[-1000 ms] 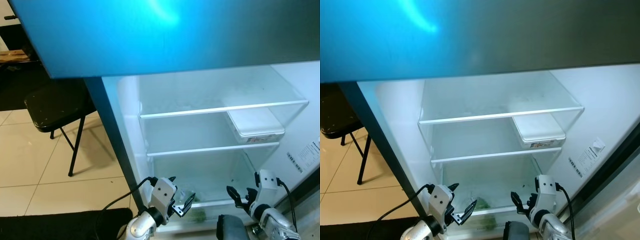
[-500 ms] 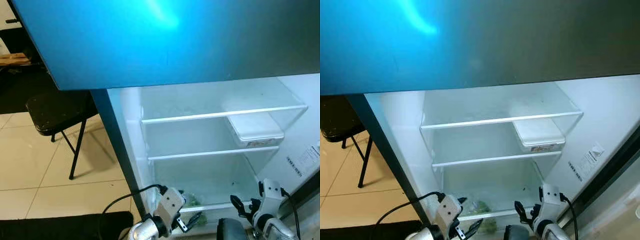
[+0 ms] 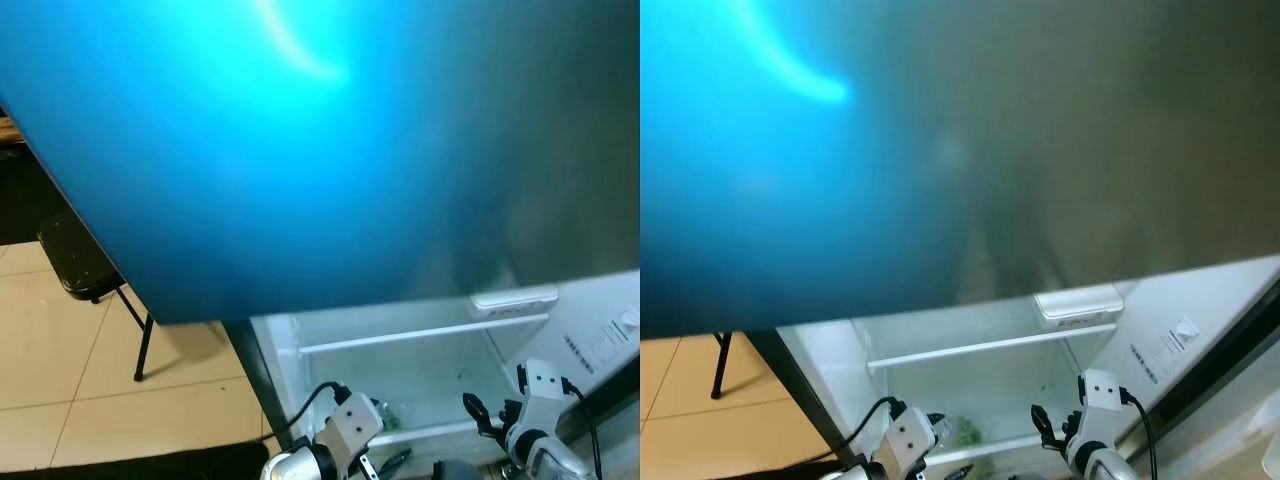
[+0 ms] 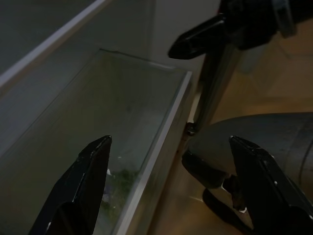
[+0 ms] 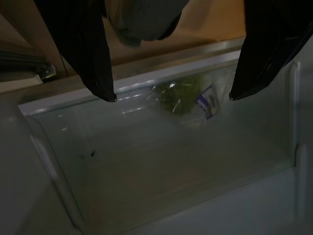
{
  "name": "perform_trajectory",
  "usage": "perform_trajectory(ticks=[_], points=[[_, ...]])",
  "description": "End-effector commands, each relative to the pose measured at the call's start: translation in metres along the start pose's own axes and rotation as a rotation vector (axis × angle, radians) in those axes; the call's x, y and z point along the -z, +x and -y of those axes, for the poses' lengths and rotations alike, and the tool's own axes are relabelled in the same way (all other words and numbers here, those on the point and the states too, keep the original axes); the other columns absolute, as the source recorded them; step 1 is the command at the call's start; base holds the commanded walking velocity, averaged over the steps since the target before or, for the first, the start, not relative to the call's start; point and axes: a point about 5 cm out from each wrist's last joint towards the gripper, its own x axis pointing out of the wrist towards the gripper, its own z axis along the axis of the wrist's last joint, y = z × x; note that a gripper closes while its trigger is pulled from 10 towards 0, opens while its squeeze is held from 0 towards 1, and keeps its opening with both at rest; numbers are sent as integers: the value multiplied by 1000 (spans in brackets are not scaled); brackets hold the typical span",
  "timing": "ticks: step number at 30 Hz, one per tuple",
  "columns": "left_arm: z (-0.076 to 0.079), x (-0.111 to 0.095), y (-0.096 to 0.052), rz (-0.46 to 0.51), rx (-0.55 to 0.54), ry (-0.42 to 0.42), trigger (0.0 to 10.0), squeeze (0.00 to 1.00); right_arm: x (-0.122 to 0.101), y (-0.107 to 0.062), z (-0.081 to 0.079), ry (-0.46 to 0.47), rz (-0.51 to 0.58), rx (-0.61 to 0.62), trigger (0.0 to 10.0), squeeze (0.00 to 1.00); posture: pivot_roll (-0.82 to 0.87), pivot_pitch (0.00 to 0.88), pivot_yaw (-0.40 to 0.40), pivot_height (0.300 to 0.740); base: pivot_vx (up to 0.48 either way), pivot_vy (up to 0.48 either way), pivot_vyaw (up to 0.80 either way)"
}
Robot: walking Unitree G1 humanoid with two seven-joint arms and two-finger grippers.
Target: Restocking fridge
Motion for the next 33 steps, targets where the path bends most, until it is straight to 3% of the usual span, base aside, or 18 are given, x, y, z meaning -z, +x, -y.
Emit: perform_trajectory(ticks=[1, 14, 26, 33], points=[[-4, 0, -4, -11, 19, 44, 10000, 0, 5, -1, 1, 7, -17, 7, 10000, 0, 2, 0, -1, 626, 0, 0, 0], [-2, 1, 0, -36, 16, 49, 10000, 0, 6, -3, 1, 33, -1, -13, 10000, 0, -2, 0, 2, 626, 0, 0, 0], [-2, 1, 7, -84, -7, 32, 10000, 0, 8, -3, 0, 29, -12, -4, 10000, 0, 1, 0, 2, 674, -62, 0, 0], [-5, -2, 8, -75, -27, 51, 10000, 0, 9, -3, 1, 27, -20, 2, 10000, 0, -2, 0, 2, 674, -63, 0, 0]])
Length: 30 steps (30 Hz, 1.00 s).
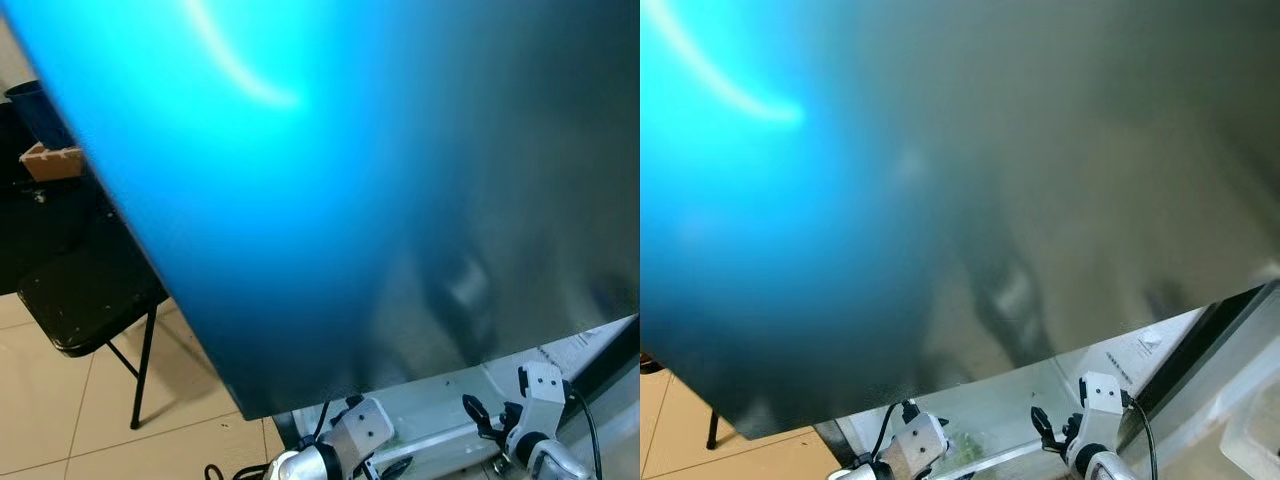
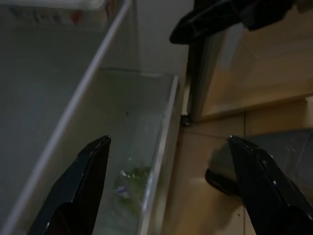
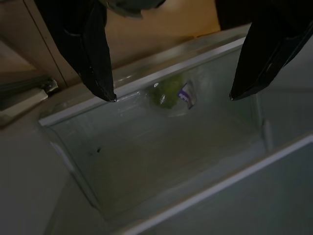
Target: Restocking fridge
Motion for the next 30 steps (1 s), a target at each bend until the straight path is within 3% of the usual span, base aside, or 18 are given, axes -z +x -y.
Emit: perform_trajectory(ticks=[1, 18, 30], points=[[-2, 2, -1, -12, -10, 5, 10000, 0, 4, -1, 0, 9, -15, 7, 10000, 0, -2, 0, 2, 674, 0, 0, 0], [-3, 26, -16, -137, -50, -52, 10000, 0, 12, -4, 2, -20, -46, 8, 10000, 0, -1, 0, -3, 674, 0, 0, 0], [1, 40, -22, -233, -55, -82, 10000, 0, 30, -13, 11, -65, -140, 82, 10000, 0, -7, 0, -6, 729, 0, 0, 0]])
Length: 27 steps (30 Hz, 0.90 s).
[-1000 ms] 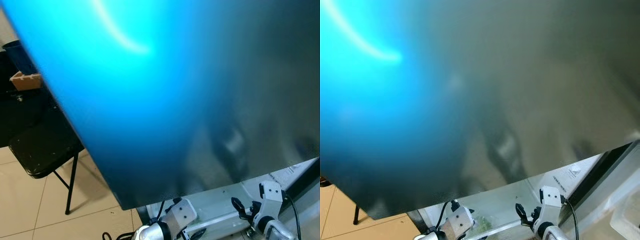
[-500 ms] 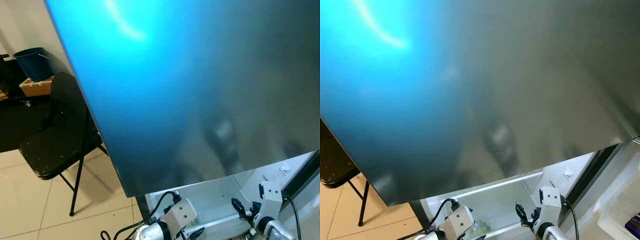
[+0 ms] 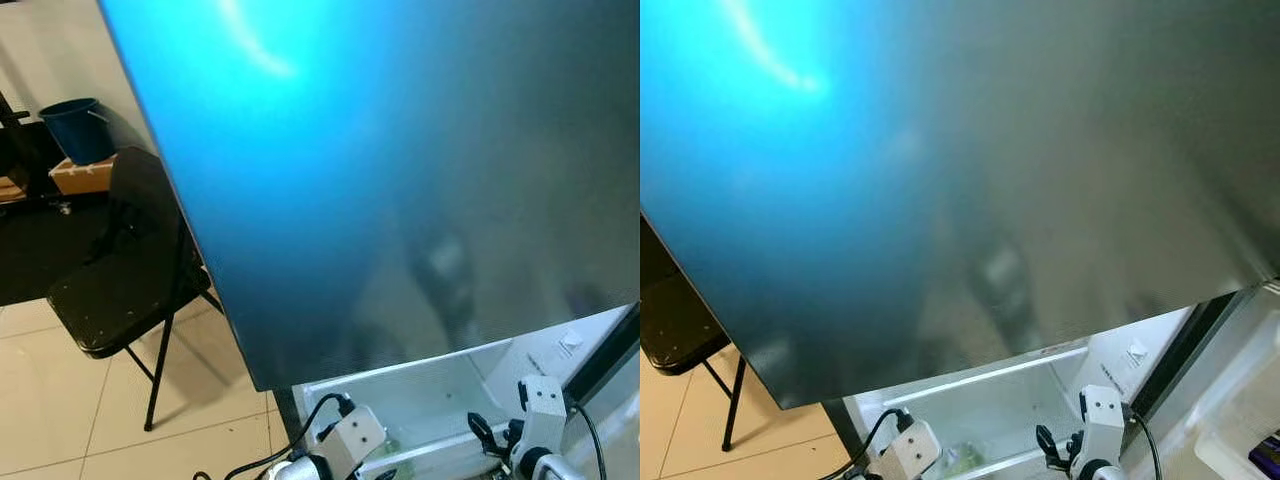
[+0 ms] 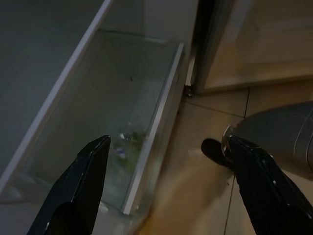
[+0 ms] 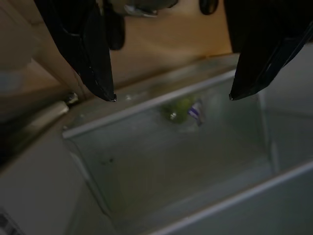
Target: Restocking fridge
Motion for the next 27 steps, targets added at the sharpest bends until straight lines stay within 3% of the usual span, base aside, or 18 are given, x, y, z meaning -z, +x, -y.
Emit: perform_trajectory(ticks=[1, 11, 17, 27], points=[[-7, 12, -8, -52, -34, -18, 10000, 0, 12, -2, 2, -31, -67, 36, 10000, 0, -7, 0, -6, 729, 0, 0, 0], [-9, 19, -10, -105, -57, -69, 10000, 0, 36, -11, 9, -56, -176, 115, 10000, 0, -6, 0, -9, 729, 0, 0, 0], [-7, 24, -11, -149, -48, -71, 10000, 0, 56, -20, 11, -32, -235, 144, 10000, 0, -8, 0, -8, 729, -352, 0, 0], [-9, 23, -11, -145, -58, -69, 10000, 0, 60, -21, 9, -30, -251, 142, 10000, 0, -12, 0, -7, 729, -315, 0, 0]])
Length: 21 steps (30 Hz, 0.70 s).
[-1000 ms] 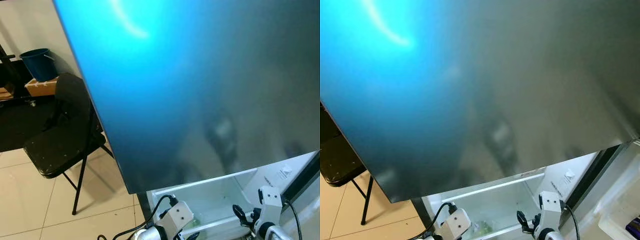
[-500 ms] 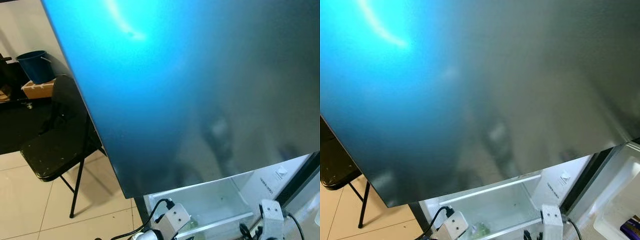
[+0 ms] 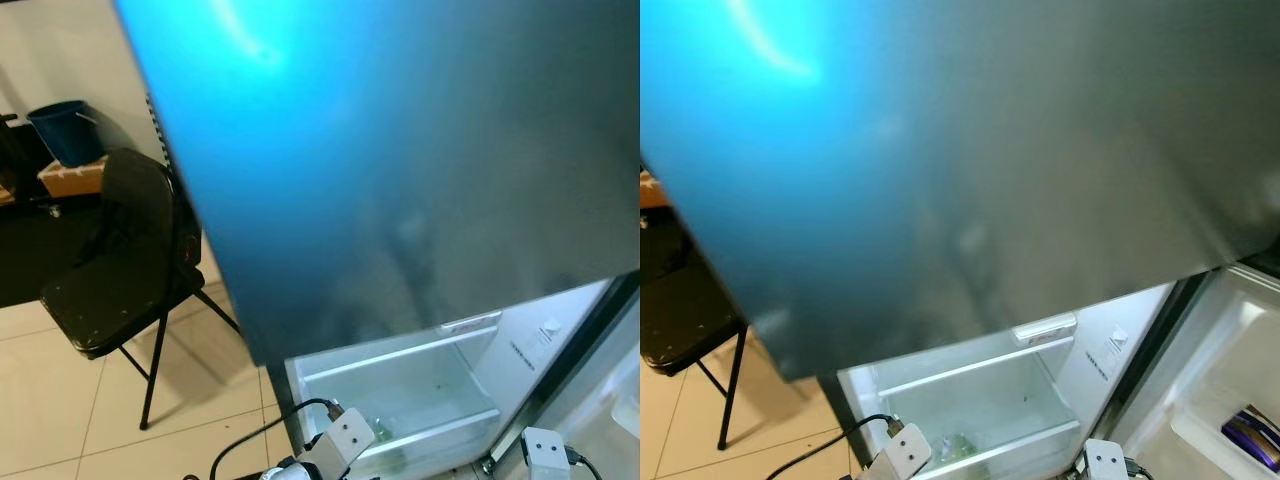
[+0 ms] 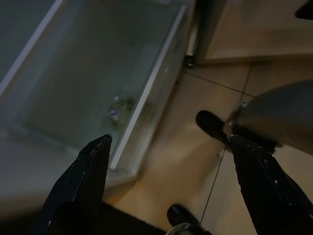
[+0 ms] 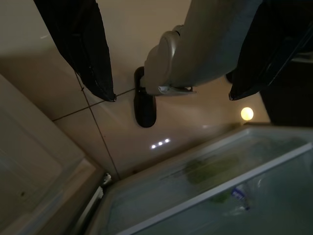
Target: Restocking fridge
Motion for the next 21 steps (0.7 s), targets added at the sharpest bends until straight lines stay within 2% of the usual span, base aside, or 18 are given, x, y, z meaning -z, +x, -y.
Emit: perform_trajectory(ticks=[1, 12, 15, 17, 19, 20, 21], points=[[-4, 7, -4, -32, -15, 4, 10000, 0, 2, 0, -2, 0, -13, -1, 10000, 0, -13, 0, -6, 729, 0, 0, 0], [-13, 23, -14, -87, -91, -79, 10000, 0, 6, -1, -1, 1, -27, 2, 10000, 0, -12, 0, -7, 729, 0, 0, 0], [-22, 40, -26, -130, -177, -200, 10000, 0, 7, -1, -2, 4, -30, -4, 10000, 0, -13, 0, -7, 729, 0, 0, 0], [-22, 40, -26, -130, -177, -200, 10000, 0, 7, -1, -2, 4, -30, -4, 10000, 0, -13, 0, -7, 729, 0, 0, 0], [-28, 55, -38, -166, -251, -300, 10000, 0, 8, -1, -3, -3, -39, -17, 10000, 0, -11, 0, -8, 739, 0, 0, 0], [-28, 55, -38, -166, -251, -300, 10000, 0, 8, -1, -3, -3, -39, -17, 10000, 0, -11, 0, -8, 739, 0, 0, 0], [-29, 61, -43, -182, -276, -337, 10000, 0, 8, -1, -3, -4, -45, -25, 10000, 0, -12, 0, -8, 740, 0, 0, 0]])
